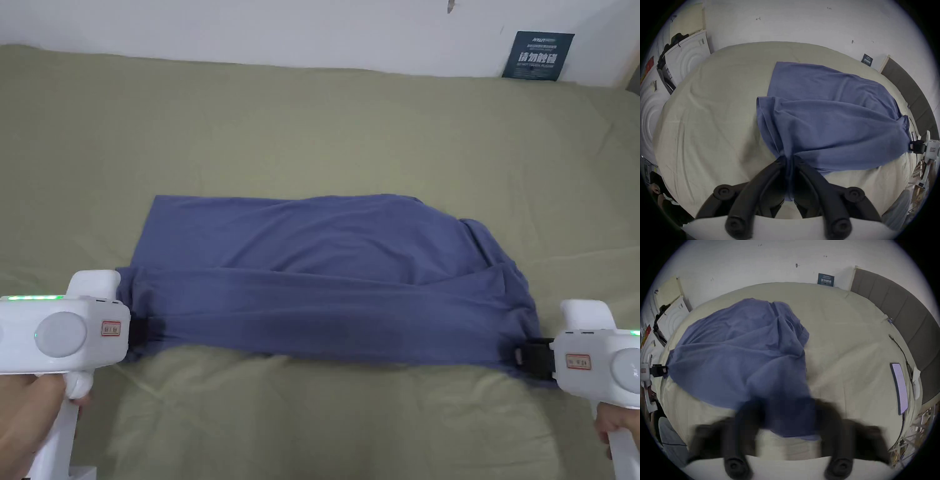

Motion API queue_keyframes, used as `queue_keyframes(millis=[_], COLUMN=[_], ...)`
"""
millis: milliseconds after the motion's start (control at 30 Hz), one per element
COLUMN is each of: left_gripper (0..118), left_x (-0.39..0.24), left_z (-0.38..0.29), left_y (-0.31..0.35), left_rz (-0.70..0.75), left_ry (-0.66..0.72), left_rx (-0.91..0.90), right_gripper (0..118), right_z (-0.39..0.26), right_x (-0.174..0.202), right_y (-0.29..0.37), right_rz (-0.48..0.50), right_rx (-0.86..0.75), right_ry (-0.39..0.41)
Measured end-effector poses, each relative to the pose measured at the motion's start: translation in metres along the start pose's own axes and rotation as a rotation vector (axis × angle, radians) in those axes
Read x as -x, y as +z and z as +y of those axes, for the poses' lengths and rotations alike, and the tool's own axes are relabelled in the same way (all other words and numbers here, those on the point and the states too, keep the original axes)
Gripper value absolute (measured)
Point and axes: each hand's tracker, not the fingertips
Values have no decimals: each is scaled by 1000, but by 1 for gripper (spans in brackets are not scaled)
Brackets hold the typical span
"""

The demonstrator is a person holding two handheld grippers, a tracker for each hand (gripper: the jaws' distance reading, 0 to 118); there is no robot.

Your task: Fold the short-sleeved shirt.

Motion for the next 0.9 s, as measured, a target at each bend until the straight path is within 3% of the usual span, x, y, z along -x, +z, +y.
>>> queue_keyframes(millis=[67, 200, 400, 600, 900], left_gripper=[10, 9, 8, 8, 8], left_x=[-4, -5, -3, 11, 30], left_z=[3, 8, -4, -54, -110], left_y=[2, 17, 52, 90, 99], left_rz=[2, 13, 21, 4, -10], left_ry=[-15, -37, -78, -72, -46], left_rx=[-2, -29, -70, -55, 7], right_gripper=[3, 3, 3, 3, 5], right_z=[9, 6, -4, -63, -133], right_x=[4, 11, 6, 9, 17], right_y=[20, 49, 93, 128, 125], right_rz=[36, 26, 49, 71, 101], right_rx=[-17, -59, -96, -91, 2], right_ry=[-38, 32, 38, 57, 9])
